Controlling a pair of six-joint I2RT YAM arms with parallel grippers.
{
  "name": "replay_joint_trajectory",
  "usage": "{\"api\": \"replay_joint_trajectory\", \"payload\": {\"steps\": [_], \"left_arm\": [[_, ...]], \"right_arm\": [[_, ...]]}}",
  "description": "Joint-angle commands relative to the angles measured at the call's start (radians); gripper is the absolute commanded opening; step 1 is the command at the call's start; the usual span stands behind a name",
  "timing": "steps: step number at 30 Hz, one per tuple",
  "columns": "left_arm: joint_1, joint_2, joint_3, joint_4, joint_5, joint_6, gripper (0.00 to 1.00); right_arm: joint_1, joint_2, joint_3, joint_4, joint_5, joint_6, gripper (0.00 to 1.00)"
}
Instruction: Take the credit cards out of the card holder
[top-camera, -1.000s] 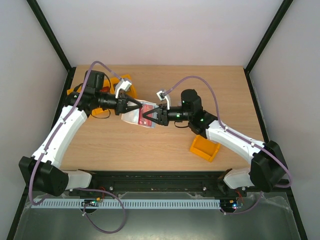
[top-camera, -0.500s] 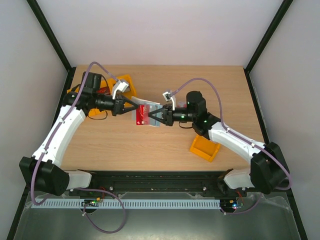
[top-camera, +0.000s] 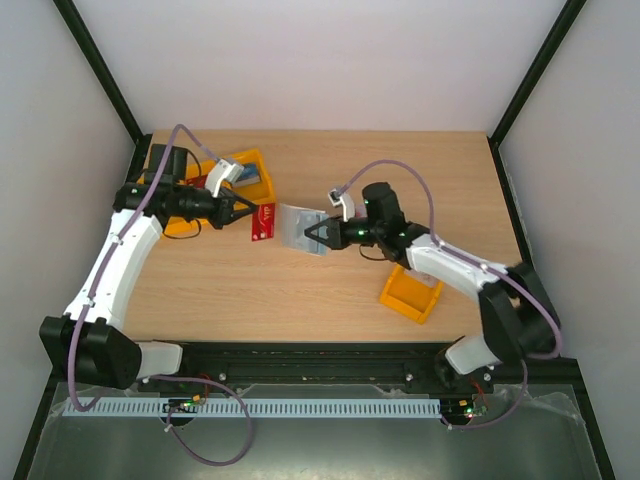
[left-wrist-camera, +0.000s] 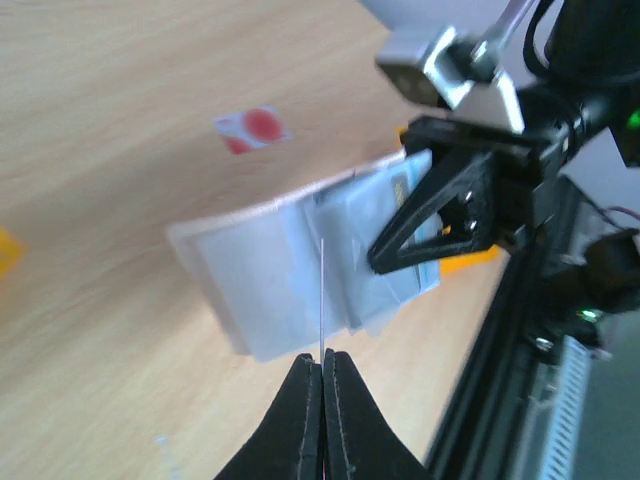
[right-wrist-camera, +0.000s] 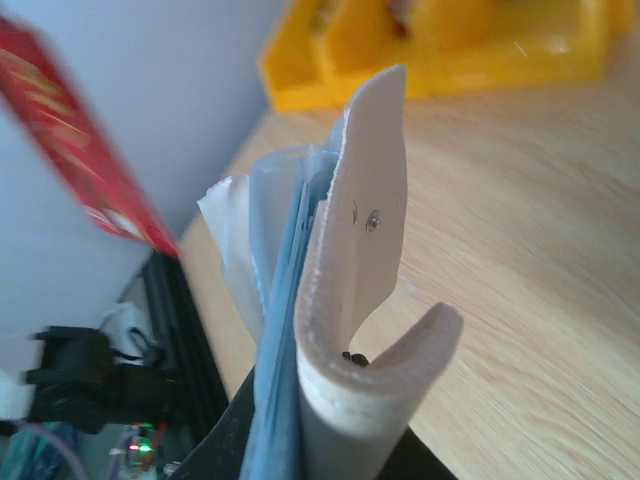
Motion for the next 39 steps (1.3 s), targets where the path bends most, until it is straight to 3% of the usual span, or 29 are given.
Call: {"api": "replay_joint_trajectory", "payload": {"steps": [1, 3, 7, 9, 10, 13, 18, 20, 26, 29, 31, 39], "left_arm": [[0.030, -0.025, 0.042, -0.020, -0.171, 0.057, 0.02], [0.031, -0.025, 0.049, -0.024, -0.173, 0.059, 0.02], [0.032, -0.022, 0.052, -0.020, -0.154, 0.049, 0.02], [0.033, -0.024, 0.049, -0.020, -0.152, 0.048, 0.02], [0.032, -0.024, 0.047, -0.022, -0.154, 0.052, 0.02], [0.031, -0.025, 0.046, -0.050, -0.145, 0.090, 0.02], [0.012, -0.023, 0.062, -0.142, -0.102, 0.199, 0.02], [-0.007, -0.017, 0.069, -0.169, -0.086, 0.225, 0.02], [-0.096, 0.005, 0.092, -0.238, -0.060, 0.288, 0.02], [-0.126, 0.008, 0.112, -0.285, -0.029, 0.332, 0.02], [-0.148, 0.009, 0.125, -0.294, -0.023, 0.335, 0.02], [-0.162, 0.014, 0.137, -0.290, -0.011, 0.319, 0.02]], "right_arm": [[0.038, 0.158, 0.051, -0.115, 0.063, 0.015, 0.02], [0.110, 0.209, 0.084, -0.053, 0.015, 0.046, 0.02], [0.164, 0.302, 0.093, 0.224, -0.144, 0.275, 0.02], [0.159, 0.350, 0.121, 0.157, -0.139, 0.259, 0.03], [0.155, 0.366, 0.144, 0.040, -0.099, 0.197, 0.09], [0.122, 0.396, 0.199, -0.339, 0.100, 0.036, 0.43], [0.055, 0.288, 0.207, -0.575, 0.342, -0.097, 0.73], [0.056, 0.226, 0.240, -0.613, 0.364, -0.159, 0.81], [0.093, -0.011, 0.263, -0.439, 0.087, -0.349, 0.79], [0.096, -0.087, 0.202, -0.194, -0.038, -0.285, 0.79], [0.099, -0.082, 0.204, -0.120, -0.107, -0.252, 0.77], [0.122, 0.022, 0.306, -0.253, -0.224, -0.295, 0.57]]}}
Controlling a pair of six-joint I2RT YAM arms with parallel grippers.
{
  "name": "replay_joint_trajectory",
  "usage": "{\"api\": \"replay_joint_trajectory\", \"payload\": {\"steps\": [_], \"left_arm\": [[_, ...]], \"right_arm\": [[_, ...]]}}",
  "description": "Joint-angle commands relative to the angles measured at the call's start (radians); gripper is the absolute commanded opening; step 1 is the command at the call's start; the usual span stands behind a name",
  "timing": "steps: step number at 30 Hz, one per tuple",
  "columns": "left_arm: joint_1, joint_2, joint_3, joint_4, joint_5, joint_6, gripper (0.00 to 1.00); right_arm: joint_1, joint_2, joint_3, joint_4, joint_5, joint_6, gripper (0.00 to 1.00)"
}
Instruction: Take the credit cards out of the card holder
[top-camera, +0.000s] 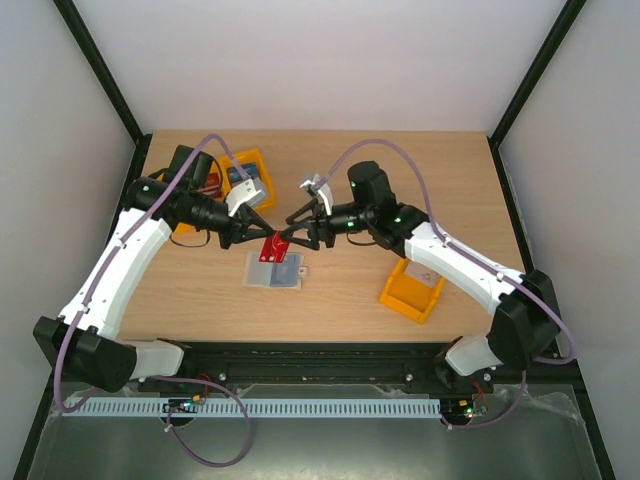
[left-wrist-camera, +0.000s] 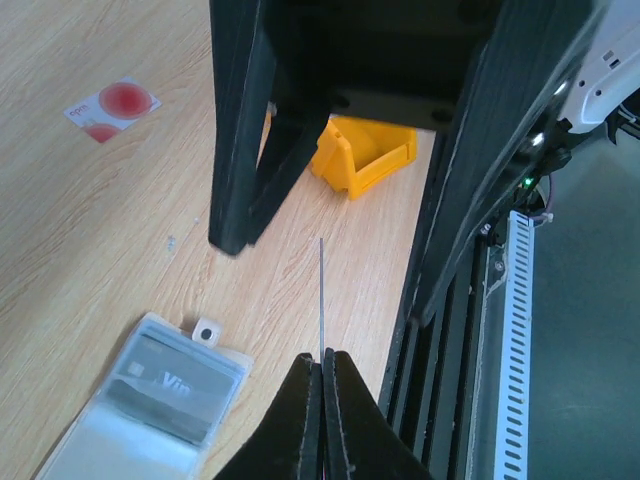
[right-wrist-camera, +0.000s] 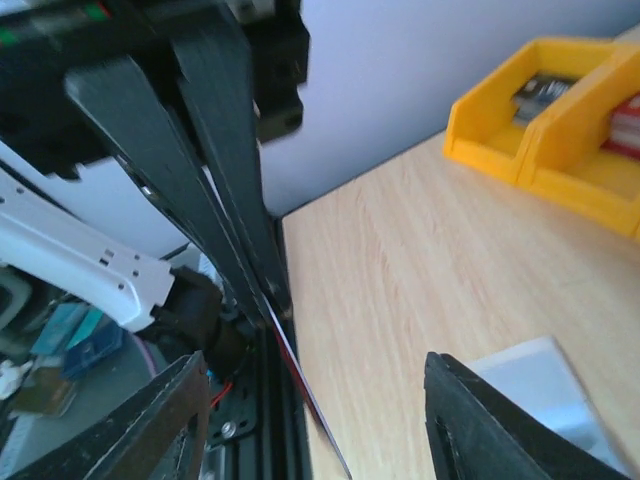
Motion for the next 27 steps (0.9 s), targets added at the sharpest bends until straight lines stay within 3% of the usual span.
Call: {"api": "replay_joint_trajectory", "payload": {"steps": [1, 7, 10, 12, 13, 14, 16, 20, 23, 27], "left_arm": [[-0.005, 0.012, 0.015, -0.017, 0.025, 0.008, 0.02], [-0.006, 0.012, 0.014, 0.003, 0.022, -0.012, 0.02], [-0.006, 0.010, 0.008, 0.062, -0.020, -0.089, 0.02], [-0.005, 0.010, -0.001, 0.143, -0.128, -0.191, 0.30], [-0.004, 0.012, -0.003, 0.175, -0.188, -0.229, 0.62], [-0.004, 0.014, -0.002, 0.202, -0.251, -0.256, 0.77], [-0.006, 0.012, 0.008, 0.246, -0.384, -0.291, 0.89], [-0.045, 0.008, 0.088, 0.288, -0.553, -0.265, 0.90], [-0.154, 0.027, 0.151, 0.296, -0.685, -0.202, 0.89], [-0.348, 0.076, 0.155, 0.330, -0.980, -0.078, 0.84]], "right_arm": [[0.012, 0.032, 0.024, -0.035, -0.122, -0.016, 0.53], [0.019, 0.029, -0.004, 0.000, -0.083, 0.033, 0.07], [0.019, 0.026, -0.003, -0.016, 0.018, 0.066, 0.02], [0.015, 0.033, 0.010, -0.023, 0.089, 0.115, 0.02], [0.009, 0.040, 0.016, -0.014, 0.140, 0.161, 0.02], [-0.002, 0.053, 0.023, -0.004, 0.191, 0.234, 0.02], [-0.047, 0.080, 0.021, 0.047, 0.261, 0.430, 0.02], [-0.120, 0.105, -0.059, 0.283, 0.327, 0.847, 0.02], [-0.121, 0.112, -0.075, 0.394, 0.424, 1.015, 0.02], [-0.119, 0.112, -0.089, 0.481, 0.513, 1.170, 0.02]]}}
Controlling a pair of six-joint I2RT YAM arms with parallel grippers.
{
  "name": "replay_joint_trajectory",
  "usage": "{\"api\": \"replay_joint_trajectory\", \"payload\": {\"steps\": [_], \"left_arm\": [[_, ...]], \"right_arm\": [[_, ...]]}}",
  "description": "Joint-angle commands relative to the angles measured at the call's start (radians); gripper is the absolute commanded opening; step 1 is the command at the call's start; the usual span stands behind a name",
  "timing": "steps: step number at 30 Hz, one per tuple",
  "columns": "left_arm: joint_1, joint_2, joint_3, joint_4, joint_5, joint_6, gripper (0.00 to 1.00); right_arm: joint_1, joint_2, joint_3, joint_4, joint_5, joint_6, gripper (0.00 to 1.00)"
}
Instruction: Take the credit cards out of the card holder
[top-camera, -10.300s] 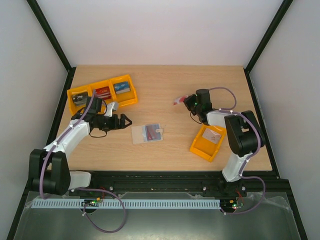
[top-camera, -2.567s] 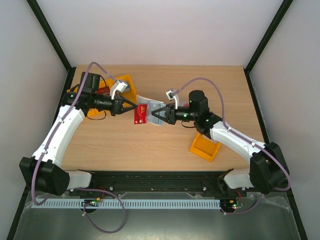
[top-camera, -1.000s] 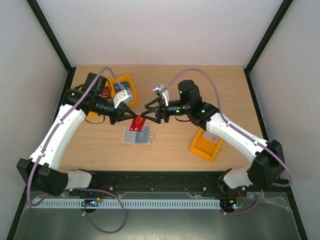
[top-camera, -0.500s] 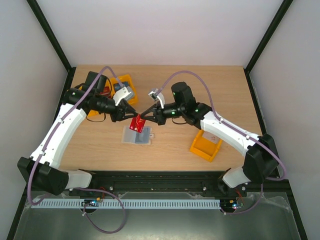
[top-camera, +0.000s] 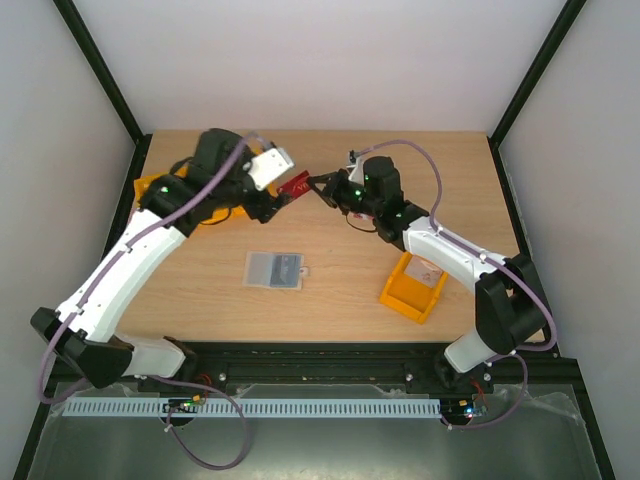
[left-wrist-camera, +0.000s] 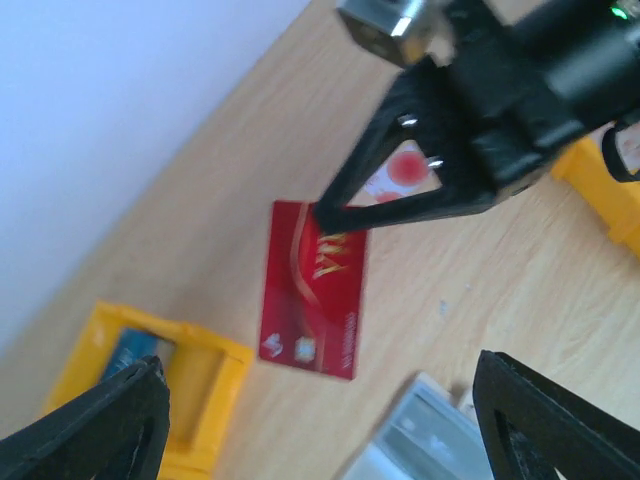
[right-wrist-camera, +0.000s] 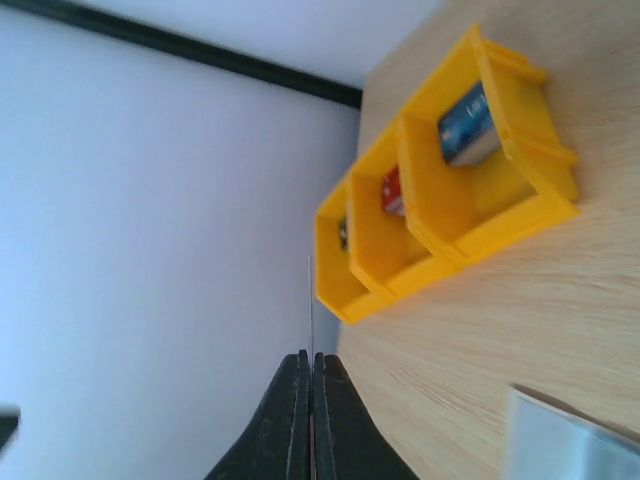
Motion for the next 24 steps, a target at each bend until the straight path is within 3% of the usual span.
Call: {"api": "replay_joint_trajectory", "payload": {"steps": [1, 5, 9, 19, 24], "left_arm": [[-0.188, 0.064, -0.006, 0.057, -0.396, 0.154, 0.82], [-0.324, 0.113, -0.105, 0.120, -0.647, 0.353, 0.75], [-0.337, 0.135, -0.180, 0.282, -0.806, 0.447, 0.74], [-0.334, 0.165, -0.211, 0.377, -0.816, 0.533, 0.72], [-0.315, 0.184, -0.221, 0.449, -0.830, 0.566, 0.55]], "right_arm": [[0.010, -0.005, -0.010, 0.198, 0.144, 0.288, 0.02], [0.013, -0.014, -0.029, 0.230, 0.151, 0.345, 0.02], [0.018, -0.028, -0.053, 0.233, 0.149, 0.360, 0.02], [0.031, -0.009, -0.068, 0.295, 0.107, 0.406, 0.02], [0.036, 0.001, -0.059, 0.301, 0.090, 0.407, 0.02]]}}
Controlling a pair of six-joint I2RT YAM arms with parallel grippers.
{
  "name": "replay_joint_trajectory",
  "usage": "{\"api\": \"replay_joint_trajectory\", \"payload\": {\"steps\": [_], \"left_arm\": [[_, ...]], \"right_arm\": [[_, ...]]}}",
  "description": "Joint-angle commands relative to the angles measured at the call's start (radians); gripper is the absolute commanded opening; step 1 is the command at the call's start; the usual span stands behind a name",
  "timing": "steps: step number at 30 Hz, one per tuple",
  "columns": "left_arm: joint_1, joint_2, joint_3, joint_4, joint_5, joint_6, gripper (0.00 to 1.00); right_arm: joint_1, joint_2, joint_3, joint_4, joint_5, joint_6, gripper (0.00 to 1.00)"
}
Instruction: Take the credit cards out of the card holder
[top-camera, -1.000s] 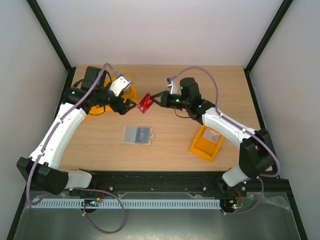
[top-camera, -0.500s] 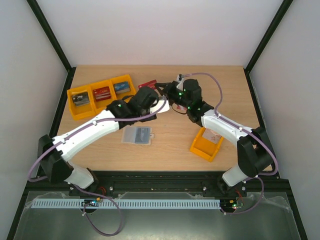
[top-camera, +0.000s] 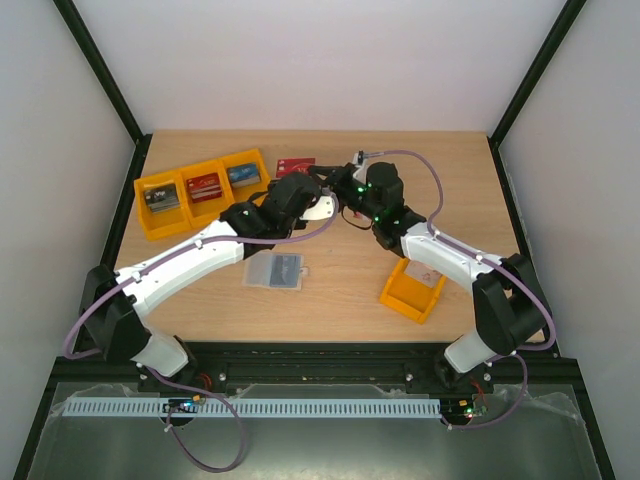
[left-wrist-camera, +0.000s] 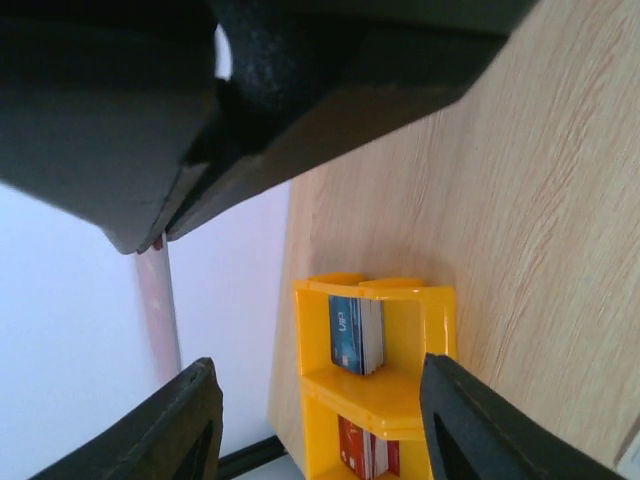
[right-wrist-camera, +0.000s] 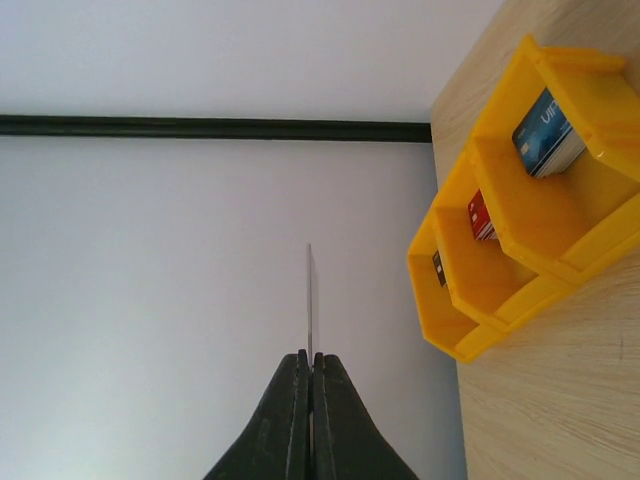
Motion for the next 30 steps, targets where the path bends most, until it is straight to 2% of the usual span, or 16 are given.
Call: {"api": "replay_joint_trajectory", "payload": {"steps": [1, 3, 4, 5, 6, 13, 14, 15, 16, 19, 22, 28, 30], "left_arm": [[0.025, 0.017, -0.006, 0.116, -0.048, 0.045, 0.48], [0.035, 0.016, 0.001, 0.122, -0.036, 0.042, 0.30], [0.039, 0.016, 0.004, 0.124, -0.030, 0.039, 0.16], [0.043, 0.013, 0.005, 0.121, -0.024, 0.029, 0.07], [0.047, 0.011, 0.008, 0.116, -0.015, 0.020, 0.03], [0.101, -0.014, 0.015, 0.025, 0.092, -0.018, 0.02], [0.110, -0.018, 0.018, 0.005, 0.112, -0.018, 0.02], [0.123, -0.021, 0.022, -0.016, 0.139, -0.020, 0.02], [0.133, -0.023, 0.028, -0.041, 0.166, -0.025, 0.02], [0.155, -0.031, 0.044, -0.093, 0.241, -0.045, 0.02], [0.177, -0.044, 0.037, -0.137, 0.283, -0.059, 0.02], [0.296, -0.061, -0.021, -0.174, 0.480, -0.147, 0.02], [0.337, -0.038, -0.029, -0.191, 0.563, -0.233, 0.02]], "right_arm": [[0.015, 0.002, 0.006, 0.027, -0.034, 0.009, 0.02], [0.017, 0.004, 0.003, 0.029, -0.036, 0.010, 0.02], [0.017, 0.006, 0.003, 0.030, -0.039, 0.012, 0.02], [0.016, 0.008, 0.003, 0.033, -0.042, 0.012, 0.02], [0.017, 0.010, 0.003, 0.037, -0.046, 0.014, 0.02], [0.016, 0.013, 0.000, 0.044, -0.048, 0.011, 0.02], [0.015, 0.015, 0.002, 0.045, -0.051, 0.010, 0.08], [0.015, 0.017, 0.003, 0.046, -0.053, 0.005, 0.23], [0.015, 0.019, 0.004, 0.047, -0.056, 0.002, 0.33], [0.013, 0.030, 0.007, 0.055, -0.072, 0.001, 0.52], [0.004, 0.029, 0.006, 0.054, -0.080, -0.006, 0.64], [-0.021, 0.014, -0.009, -0.012, -0.049, -0.093, 0.61], [-0.029, 0.014, 0.048, -0.125, -0.029, -0.265, 0.63]]}}
